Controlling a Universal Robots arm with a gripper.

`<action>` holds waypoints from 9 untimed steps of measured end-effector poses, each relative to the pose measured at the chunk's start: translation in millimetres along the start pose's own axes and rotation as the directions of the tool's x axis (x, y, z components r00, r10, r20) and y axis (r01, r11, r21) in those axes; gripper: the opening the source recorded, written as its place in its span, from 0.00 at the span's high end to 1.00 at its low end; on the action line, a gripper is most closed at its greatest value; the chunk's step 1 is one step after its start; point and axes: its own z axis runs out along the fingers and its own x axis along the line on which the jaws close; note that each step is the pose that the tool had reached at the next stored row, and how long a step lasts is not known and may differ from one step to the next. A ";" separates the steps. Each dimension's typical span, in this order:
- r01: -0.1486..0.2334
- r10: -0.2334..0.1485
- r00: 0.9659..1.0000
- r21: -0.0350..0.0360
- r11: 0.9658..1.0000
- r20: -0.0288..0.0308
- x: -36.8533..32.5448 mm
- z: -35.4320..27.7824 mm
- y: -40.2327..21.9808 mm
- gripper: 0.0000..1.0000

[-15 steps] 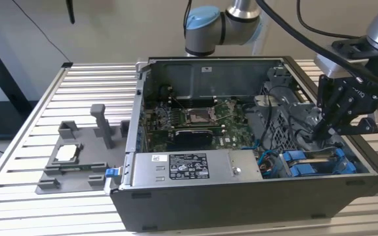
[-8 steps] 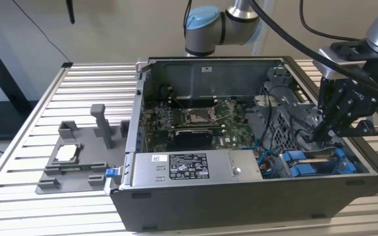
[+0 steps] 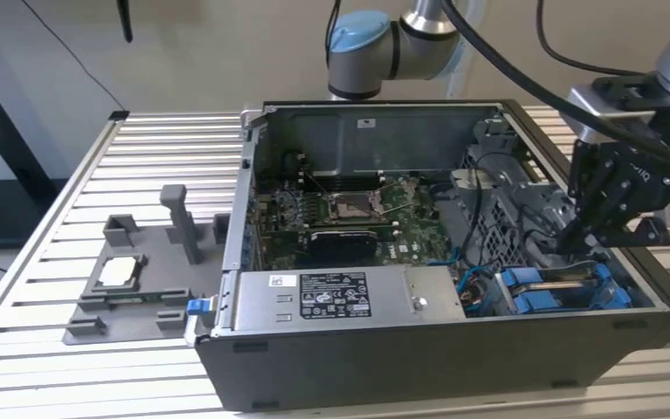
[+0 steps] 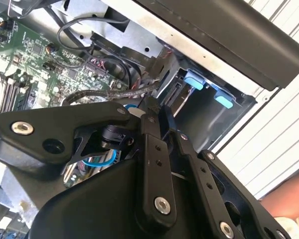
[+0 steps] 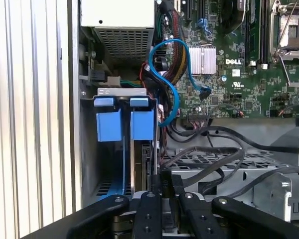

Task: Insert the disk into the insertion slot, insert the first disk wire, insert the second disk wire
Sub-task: 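Insert the first disk wire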

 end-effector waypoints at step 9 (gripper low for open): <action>-0.002 0.002 1.000 0.000 1.000 0.000 0.2 1.2 -0.8 0.81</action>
